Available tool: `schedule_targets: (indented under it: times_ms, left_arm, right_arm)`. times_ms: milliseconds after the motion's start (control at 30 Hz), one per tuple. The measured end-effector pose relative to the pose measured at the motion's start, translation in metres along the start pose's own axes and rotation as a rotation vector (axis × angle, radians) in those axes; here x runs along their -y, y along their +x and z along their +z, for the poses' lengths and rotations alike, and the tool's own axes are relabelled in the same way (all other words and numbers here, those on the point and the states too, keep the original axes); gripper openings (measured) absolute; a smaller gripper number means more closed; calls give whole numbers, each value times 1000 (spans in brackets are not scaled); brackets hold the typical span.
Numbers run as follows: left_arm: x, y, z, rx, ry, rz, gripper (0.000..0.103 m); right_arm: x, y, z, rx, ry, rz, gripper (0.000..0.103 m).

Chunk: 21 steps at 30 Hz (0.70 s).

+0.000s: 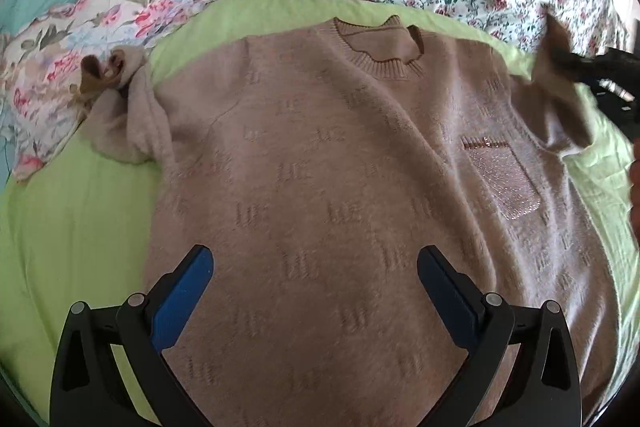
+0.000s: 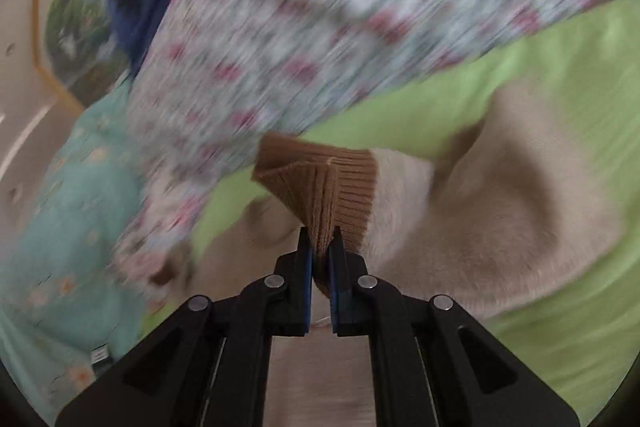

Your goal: Fold small clothes

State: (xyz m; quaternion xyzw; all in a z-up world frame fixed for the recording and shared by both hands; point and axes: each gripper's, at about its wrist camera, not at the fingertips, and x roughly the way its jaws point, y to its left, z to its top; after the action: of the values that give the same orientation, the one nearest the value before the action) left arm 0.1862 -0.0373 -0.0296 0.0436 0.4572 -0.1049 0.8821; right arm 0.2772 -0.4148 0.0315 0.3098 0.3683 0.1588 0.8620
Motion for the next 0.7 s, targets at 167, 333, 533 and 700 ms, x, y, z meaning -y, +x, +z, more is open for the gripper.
schedule_targets:
  times_ms: [167,333,533,700]
  left_arm:
    - [-22,-4,-4,0,-57,-56,102]
    - [-31,1,8,11,-112,-148,102]
    - [-23,41,37,-36,-170,-249,102]
    - [-11,81,61,-73,-210,-293,100]
  right_arm:
    - [-68,77,-50,-169,-26,126,8]
    - [-106,130,-85,-285,-53,161,12]
    - [-91,148,-87,-332,37,167,32]
    - [-73,98,-75,-237,35,158,33]
